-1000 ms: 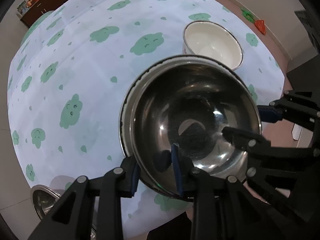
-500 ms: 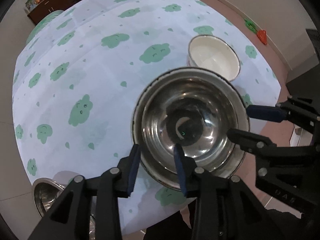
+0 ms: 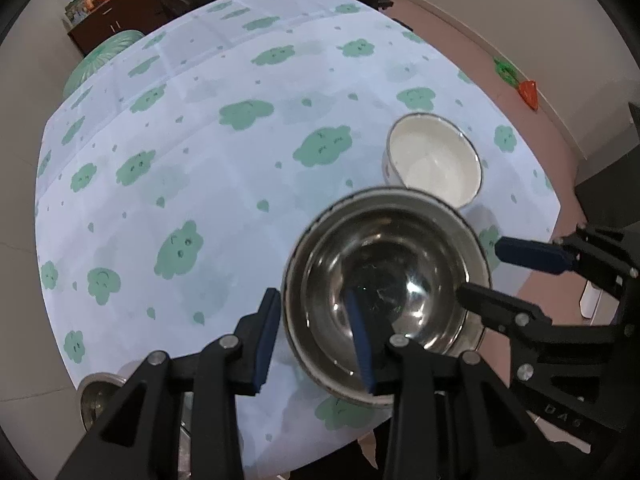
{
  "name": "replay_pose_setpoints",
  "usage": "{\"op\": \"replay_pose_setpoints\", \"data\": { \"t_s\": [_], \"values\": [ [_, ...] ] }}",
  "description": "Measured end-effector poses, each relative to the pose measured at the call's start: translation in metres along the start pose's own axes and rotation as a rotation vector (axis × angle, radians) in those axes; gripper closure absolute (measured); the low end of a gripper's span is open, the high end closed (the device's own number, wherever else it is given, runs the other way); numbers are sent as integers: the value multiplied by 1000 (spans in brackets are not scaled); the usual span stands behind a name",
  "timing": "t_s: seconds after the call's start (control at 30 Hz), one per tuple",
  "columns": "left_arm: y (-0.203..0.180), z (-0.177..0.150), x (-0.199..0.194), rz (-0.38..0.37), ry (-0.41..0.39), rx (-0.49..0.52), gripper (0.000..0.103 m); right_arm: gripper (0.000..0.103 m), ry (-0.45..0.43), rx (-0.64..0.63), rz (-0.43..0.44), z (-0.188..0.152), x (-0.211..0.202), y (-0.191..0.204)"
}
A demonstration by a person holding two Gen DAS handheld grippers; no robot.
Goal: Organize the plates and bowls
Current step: 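Lower the steel bowl into the stacked bowls and open both grippers, then move both grippers toward the white enamel bowl on the cloth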
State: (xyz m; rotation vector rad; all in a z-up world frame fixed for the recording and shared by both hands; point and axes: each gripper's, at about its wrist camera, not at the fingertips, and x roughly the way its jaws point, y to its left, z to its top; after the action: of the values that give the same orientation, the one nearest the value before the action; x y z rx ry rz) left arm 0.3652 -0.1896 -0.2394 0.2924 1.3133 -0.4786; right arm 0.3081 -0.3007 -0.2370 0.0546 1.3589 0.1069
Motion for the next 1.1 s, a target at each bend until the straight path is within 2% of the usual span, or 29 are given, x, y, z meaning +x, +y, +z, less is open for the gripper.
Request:
{"op": "replay_pose_setpoints", "data": {
  "t_s": [0.6,1.1],
  "values": [
    [-18,50,6,16,-19,46,68,57,-54,47,-31,26,-7,-41],
    [-37,89,36,2,12,78,68,57,-38,82,-51,45,9,-77]
  ]
}}
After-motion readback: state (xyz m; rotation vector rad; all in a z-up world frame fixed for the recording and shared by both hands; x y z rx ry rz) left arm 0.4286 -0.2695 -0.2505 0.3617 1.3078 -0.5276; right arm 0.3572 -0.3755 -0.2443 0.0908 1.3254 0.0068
